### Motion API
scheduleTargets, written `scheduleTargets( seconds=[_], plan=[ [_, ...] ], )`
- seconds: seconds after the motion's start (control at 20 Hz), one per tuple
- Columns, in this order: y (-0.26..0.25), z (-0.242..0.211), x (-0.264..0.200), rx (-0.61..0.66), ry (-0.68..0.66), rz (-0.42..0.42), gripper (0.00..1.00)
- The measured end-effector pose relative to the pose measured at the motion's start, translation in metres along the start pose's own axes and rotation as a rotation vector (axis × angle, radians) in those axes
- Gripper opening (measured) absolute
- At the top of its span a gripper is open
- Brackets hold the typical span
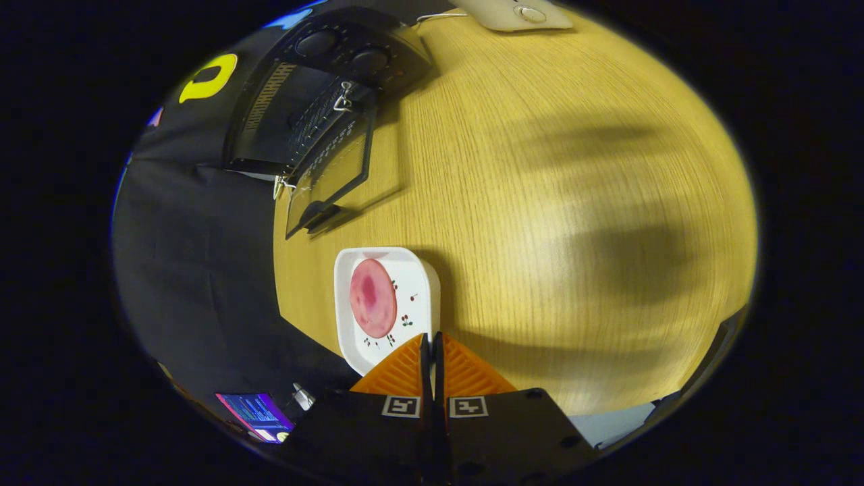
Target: Open the toaster oven, put the food inside, and close the toaster oven door.
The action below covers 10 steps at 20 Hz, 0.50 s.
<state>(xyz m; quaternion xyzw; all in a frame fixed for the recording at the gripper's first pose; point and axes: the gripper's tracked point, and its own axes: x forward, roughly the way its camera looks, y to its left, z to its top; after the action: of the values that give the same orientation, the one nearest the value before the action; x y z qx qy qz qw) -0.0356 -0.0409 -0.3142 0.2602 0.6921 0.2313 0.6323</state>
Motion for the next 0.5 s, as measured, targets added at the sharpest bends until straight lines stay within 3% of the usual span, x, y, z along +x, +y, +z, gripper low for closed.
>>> scheduleTargets(
  seconds=[0.5],
  plan=[
    [0.005, -0.0039, 0.0116, 0.111, -0.151, 0.093, 0.02]
  ],
)
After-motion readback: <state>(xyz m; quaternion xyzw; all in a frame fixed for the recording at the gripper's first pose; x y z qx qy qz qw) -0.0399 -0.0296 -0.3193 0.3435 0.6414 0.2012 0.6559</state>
